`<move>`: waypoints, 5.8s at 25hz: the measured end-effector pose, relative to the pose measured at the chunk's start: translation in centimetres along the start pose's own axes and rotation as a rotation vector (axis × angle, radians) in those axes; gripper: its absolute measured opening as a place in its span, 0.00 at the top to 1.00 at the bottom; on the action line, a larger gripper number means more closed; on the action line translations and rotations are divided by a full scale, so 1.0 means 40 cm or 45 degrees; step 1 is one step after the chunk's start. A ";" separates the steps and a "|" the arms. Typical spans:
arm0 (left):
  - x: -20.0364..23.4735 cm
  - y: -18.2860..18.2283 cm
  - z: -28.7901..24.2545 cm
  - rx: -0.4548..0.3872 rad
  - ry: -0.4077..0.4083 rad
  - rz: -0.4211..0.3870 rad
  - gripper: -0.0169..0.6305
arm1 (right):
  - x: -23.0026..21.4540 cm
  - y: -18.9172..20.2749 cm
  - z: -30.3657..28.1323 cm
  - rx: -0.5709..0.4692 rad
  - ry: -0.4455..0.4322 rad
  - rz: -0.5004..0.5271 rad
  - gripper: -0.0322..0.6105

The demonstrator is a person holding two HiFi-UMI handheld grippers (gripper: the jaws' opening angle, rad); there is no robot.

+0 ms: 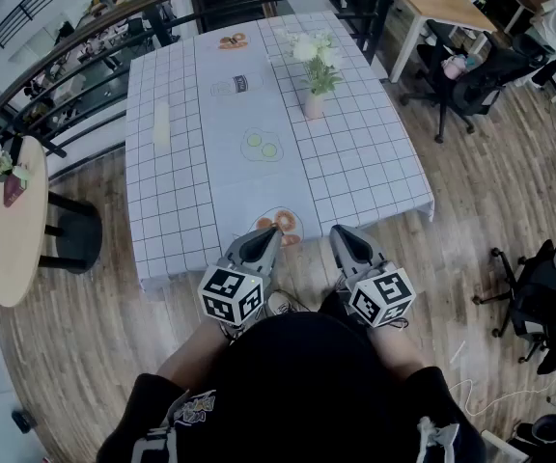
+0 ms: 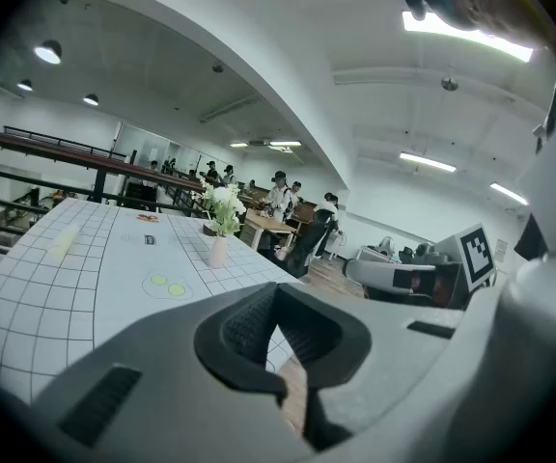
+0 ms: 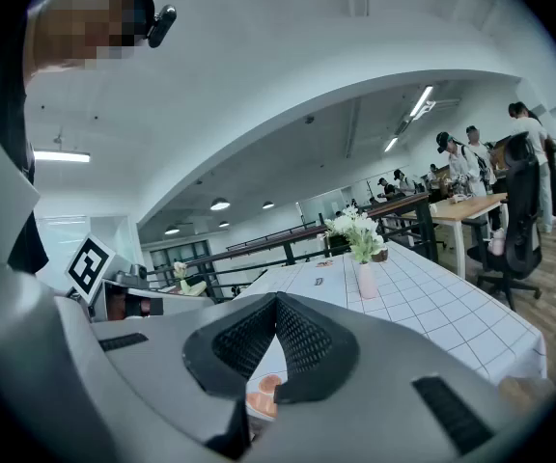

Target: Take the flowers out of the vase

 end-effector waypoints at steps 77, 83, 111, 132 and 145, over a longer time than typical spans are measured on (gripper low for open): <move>0.262 -0.130 -0.685 0.012 -0.282 0.006 0.81 | -0.636 -0.125 -0.447 0.120 -0.154 -0.028 0.92; 0.333 -0.138 -0.822 0.041 -0.331 -0.035 0.69 | -0.689 -0.113 -0.501 0.145 -0.178 -0.038 0.92; 0.449 -0.095 -1.098 0.130 -0.370 -0.207 0.58 | -0.778 -0.027 -0.771 0.229 -0.511 0.111 0.63; 0.444 -0.092 -1.094 0.112 -0.367 -0.234 0.58 | -0.746 -0.078 -0.873 0.077 -0.577 0.211 0.79; 0.446 -0.091 -1.094 0.123 -0.357 -0.240 0.58 | -0.724 -0.169 -0.846 -0.006 -0.574 0.191 0.84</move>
Point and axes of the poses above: the fingertips, and each gripper's own axes: z backward along the fingers, x to its left, y out of its underside, the point moved 2 cm from there along z, backward along the fingers, and after that the axes turned 3 degrees about -y, right-handed, at the moved point
